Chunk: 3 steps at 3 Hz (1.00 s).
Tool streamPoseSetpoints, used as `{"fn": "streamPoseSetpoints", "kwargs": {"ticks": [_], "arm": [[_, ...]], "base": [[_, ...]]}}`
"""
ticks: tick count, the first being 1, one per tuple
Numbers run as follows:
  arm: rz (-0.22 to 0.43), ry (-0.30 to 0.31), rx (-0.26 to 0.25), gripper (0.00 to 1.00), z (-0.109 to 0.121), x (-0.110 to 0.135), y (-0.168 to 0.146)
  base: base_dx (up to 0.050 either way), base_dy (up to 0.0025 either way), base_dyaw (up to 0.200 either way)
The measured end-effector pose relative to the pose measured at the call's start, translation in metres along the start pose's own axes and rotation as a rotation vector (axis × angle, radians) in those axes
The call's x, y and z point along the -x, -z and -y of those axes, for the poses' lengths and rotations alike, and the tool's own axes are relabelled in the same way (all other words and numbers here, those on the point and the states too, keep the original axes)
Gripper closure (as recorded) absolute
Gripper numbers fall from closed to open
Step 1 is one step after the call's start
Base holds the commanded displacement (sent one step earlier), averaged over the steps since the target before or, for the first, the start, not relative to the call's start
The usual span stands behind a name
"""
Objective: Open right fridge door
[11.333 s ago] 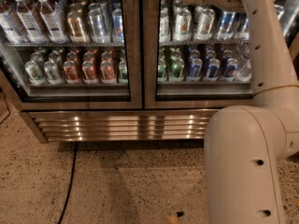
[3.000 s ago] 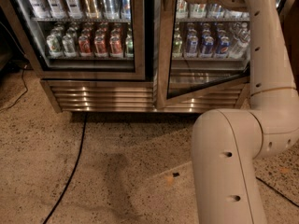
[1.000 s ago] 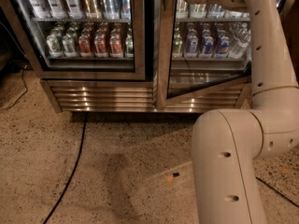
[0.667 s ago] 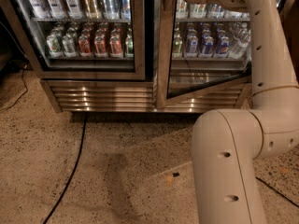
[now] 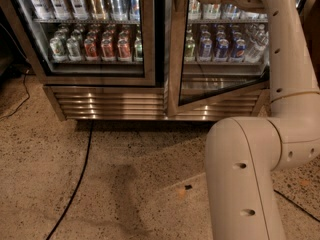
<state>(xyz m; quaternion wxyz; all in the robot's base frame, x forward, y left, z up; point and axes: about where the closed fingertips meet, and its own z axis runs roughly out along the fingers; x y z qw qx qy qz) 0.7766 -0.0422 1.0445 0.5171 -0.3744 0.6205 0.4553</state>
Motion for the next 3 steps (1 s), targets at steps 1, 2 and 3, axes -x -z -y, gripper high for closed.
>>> {"fn": "streamPoseSetpoints", "kwargs": {"ticks": [1, 2, 3], "arm": [[0.000, 0.000, 0.000, 0.00, 0.0000, 0.0001, 0.0000], [0.000, 0.000, -0.001, 0.00, 0.0001, 0.0002, 0.0000], [0.001, 0.000, -0.001, 0.00, 0.0001, 0.0005, -0.0004]], "base": [[0.000, 0.00000, 0.000], [0.000, 0.00000, 0.000], [0.000, 0.00000, 0.000]]}}
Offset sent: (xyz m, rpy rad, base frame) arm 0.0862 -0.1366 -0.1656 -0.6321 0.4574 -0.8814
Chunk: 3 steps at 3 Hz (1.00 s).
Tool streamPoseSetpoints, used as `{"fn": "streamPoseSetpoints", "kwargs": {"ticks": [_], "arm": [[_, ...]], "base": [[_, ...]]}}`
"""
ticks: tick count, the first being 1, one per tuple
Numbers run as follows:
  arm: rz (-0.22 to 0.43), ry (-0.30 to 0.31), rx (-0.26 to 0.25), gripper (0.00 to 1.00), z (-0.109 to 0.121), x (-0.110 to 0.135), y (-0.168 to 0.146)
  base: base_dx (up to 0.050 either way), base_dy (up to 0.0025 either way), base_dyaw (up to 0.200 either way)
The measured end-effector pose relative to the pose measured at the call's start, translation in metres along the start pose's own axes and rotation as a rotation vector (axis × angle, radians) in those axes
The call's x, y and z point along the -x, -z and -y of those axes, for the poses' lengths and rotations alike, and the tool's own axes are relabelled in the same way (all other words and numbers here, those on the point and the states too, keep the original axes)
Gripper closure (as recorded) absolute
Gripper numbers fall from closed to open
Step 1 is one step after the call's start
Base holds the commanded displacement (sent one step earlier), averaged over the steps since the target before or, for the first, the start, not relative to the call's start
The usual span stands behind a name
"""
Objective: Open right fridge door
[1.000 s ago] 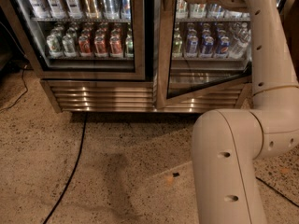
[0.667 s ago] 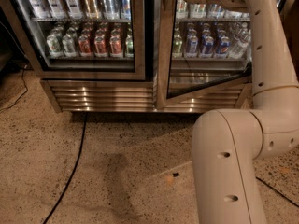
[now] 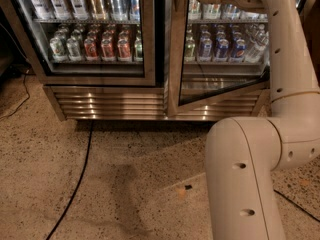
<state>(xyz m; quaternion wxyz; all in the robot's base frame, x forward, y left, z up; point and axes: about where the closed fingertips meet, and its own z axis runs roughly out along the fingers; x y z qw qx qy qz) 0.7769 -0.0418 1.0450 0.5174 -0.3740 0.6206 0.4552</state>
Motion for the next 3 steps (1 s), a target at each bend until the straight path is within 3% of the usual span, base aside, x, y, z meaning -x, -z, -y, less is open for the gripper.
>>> {"fn": "streamPoseSetpoints", "kwargs": {"ticks": [1, 2, 3], "arm": [[0.000, 0.000, 0.000, 0.00, 0.000, 0.000, 0.000], [0.000, 0.000, -0.001, 0.00, 0.000, 0.000, 0.000], [-0.035, 0.009, -0.160, 0.19, 0.032, 0.000, 0.025]], "base": [[0.038, 0.00000, 0.000], [0.000, 0.00000, 0.000], [0.000, 0.00000, 0.000]]}}
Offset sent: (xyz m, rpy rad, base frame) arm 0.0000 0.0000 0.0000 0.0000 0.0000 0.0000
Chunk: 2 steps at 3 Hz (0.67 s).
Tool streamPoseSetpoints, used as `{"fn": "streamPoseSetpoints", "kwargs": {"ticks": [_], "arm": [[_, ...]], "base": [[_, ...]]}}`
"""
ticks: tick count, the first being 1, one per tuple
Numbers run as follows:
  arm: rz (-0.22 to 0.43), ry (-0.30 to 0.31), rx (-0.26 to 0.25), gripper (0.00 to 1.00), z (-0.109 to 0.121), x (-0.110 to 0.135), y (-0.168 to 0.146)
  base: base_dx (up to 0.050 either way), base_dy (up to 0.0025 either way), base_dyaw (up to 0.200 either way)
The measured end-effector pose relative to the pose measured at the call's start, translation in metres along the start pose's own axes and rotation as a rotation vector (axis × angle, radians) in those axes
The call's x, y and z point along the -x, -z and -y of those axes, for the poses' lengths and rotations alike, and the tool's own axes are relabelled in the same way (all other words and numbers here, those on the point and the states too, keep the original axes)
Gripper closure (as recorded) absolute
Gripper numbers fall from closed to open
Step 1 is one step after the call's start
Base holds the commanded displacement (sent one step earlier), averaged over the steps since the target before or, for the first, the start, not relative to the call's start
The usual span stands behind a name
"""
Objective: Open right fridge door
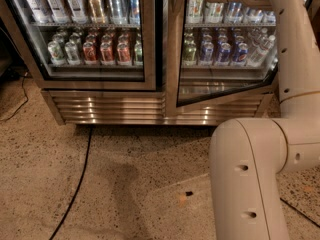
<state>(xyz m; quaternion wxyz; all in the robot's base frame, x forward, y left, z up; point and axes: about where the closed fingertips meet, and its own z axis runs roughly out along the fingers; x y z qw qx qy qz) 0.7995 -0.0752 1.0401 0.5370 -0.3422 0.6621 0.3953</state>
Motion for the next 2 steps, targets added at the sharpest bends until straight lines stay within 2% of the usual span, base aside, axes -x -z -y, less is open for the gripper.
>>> {"fn": "streamPoseSetpoints", "kwargs": {"ticks": [1, 2], "arm": [[-0.024, 0.014, -0.110, 0.42, 0.0242, -0.0008, 0.0168], [-0.032, 0.031, -0.146, 0.66, 0.0304, 0.0016, 0.0217]], "base": [[0.000, 0.00000, 0.000], [0.000, 0.00000, 0.000]]}}
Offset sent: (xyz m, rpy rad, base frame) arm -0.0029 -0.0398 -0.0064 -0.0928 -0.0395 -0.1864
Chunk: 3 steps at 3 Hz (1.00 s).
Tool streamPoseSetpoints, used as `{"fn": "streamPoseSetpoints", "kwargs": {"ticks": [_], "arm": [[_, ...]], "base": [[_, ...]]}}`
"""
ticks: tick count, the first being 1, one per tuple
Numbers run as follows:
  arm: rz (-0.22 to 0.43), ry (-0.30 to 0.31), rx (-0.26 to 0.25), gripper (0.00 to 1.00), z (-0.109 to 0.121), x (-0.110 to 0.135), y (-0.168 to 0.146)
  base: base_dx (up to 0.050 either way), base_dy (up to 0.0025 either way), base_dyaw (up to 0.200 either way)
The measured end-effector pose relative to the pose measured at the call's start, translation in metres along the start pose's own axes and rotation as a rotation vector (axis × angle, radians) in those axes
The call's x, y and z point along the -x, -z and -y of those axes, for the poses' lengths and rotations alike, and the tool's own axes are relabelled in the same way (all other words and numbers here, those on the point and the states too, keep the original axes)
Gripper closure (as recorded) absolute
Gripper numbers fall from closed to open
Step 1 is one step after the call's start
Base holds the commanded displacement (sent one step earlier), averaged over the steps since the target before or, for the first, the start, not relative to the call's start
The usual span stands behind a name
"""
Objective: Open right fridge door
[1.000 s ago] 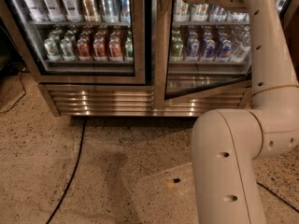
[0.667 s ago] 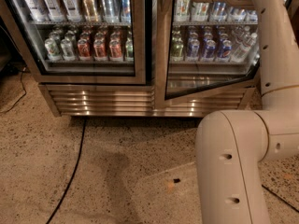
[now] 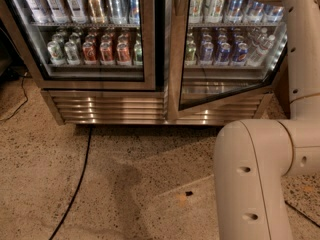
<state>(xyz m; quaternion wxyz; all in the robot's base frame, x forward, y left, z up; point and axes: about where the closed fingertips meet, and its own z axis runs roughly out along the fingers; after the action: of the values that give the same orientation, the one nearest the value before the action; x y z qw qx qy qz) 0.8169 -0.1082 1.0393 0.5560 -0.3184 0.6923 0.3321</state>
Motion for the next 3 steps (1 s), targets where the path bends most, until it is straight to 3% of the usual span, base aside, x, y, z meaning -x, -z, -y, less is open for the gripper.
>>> {"fn": "streamPoseSetpoints", "kwargs": {"ticks": [1, 2, 3], "arm": [[-0.093, 0.005, -0.151, 0.89, 0.0180, 0.0040, -0.0081], [-0.148, 0.022, -0.218, 1.00, 0.0237, 0.0031, -0.0090], [-0.148, 0.023, -0.218, 1.00, 0.0208, 0.0038, -0.0113]], "base": [[0.000, 0.00000, 0.000], [0.000, 0.00000, 0.000], [0.000, 0.00000, 0.000]]}}
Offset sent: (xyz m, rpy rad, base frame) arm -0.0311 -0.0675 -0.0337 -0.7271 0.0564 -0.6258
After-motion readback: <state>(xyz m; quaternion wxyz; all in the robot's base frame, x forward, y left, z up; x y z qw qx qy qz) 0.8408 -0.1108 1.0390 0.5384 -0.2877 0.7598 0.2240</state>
